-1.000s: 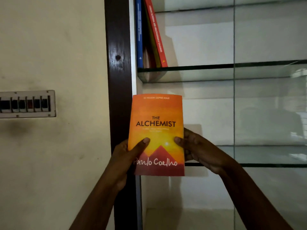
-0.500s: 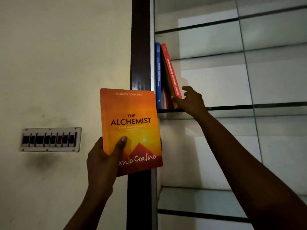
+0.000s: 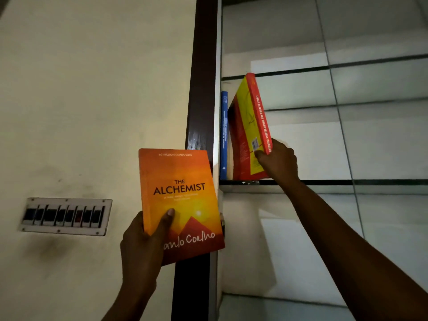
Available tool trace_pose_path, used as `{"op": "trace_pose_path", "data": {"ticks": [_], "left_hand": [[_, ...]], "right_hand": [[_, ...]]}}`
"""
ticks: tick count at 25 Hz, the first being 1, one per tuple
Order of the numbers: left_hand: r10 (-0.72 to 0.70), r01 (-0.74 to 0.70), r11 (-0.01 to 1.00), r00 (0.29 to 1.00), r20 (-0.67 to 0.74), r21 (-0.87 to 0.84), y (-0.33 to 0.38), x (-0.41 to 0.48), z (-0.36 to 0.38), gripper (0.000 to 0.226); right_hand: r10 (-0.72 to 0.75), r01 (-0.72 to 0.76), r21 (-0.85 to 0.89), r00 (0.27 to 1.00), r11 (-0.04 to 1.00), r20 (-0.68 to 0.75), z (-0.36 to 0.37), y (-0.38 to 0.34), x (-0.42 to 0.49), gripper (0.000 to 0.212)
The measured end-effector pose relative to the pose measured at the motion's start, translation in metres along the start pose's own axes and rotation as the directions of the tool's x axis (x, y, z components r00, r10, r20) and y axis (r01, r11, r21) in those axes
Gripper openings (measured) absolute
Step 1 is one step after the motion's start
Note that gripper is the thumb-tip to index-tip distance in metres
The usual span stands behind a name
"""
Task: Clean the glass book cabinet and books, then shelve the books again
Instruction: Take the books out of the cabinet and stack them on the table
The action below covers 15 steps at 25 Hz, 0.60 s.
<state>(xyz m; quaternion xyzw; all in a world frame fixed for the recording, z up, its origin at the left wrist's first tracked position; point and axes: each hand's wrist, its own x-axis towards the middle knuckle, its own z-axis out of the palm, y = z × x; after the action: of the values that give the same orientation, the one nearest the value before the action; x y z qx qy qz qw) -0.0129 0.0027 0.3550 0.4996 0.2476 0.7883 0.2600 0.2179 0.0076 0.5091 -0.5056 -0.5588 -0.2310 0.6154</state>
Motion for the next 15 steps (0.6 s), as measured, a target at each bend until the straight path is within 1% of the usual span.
{"op": "trace_pose_path", "data": {"ticks": [4,8,11,13,15], "left_hand": [[0.018,-0.018,1.0,1.0,0.013,-0.025,0.014,0.011,0.006,0.041],[0.043,-0.041,0.998,0.997,0.067,-0.04,0.03,0.023,-0.001,0.035],[0.016,-0.013,0.999,0.996,0.087,-0.042,0.036,0.023,-0.022,0.033],[-0.015,0.021,0.998,0.995,0.097,-0.064,0.04,0.017,-0.044,0.031],[-0.043,0.051,0.997,0.991,0.128,-0.062,0.04,0.008,-0.078,0.036]], "right_hand": [[-0.018,0.018,-0.003,1.0,1.0,-0.003,-0.04,-0.018,-0.013,0.031],[-0.019,0.019,0.009,1.0,1.0,-0.014,-0.074,-0.053,-0.039,0.032],[0.064,-0.062,0.093,0.998,0.994,-0.016,-0.103,-0.085,-0.069,0.028],[0.15,-0.152,0.145,0.988,0.978,0.025,-0.113,-0.102,-0.103,0.018],[0.21,-0.221,0.126,0.973,0.967,0.09,-0.111,-0.12,-0.147,0.011]]}}
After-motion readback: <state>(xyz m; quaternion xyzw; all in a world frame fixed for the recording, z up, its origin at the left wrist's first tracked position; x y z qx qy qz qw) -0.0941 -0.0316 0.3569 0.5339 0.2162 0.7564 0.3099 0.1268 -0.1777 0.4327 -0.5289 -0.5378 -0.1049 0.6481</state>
